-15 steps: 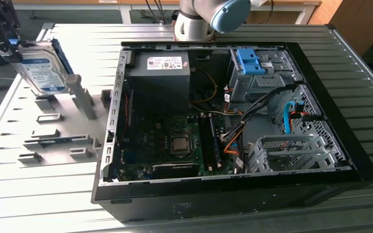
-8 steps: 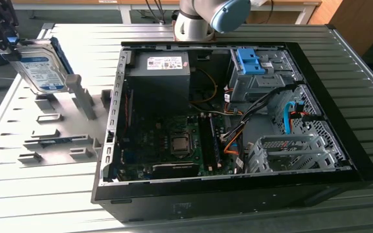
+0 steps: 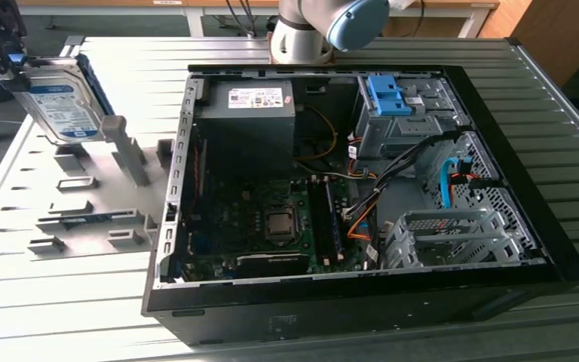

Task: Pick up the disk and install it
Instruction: 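Pick up the disk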

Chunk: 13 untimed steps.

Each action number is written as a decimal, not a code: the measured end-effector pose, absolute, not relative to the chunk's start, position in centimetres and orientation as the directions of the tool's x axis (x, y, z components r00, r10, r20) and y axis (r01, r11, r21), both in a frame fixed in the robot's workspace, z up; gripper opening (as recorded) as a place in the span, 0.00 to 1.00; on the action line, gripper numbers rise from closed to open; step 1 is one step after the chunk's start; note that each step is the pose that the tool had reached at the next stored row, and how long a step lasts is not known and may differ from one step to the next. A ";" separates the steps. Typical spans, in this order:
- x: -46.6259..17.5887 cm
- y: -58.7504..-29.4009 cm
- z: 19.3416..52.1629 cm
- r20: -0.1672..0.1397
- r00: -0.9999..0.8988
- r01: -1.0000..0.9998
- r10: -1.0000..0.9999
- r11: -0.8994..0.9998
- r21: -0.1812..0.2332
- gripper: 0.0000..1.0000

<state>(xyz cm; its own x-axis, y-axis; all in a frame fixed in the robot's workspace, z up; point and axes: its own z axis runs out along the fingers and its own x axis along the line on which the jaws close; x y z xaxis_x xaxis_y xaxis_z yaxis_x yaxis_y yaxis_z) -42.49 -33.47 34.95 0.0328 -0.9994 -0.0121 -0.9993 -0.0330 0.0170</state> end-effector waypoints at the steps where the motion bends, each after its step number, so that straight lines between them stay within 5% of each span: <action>1: -42.5 -33.5 35.0 -0.012 0.033 -0.999 -0.999 -0.033 0.017 0.36; 13: -42.5 -33.5 36.3 -0.012 0.033 -0.999 -0.999 -0.033 0.017 0.36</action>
<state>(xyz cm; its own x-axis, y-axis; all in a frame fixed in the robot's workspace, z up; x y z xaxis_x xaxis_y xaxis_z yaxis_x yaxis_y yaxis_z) -42.49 -33.47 36.31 0.0328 -0.9994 -0.0121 -0.9993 -0.0330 0.0169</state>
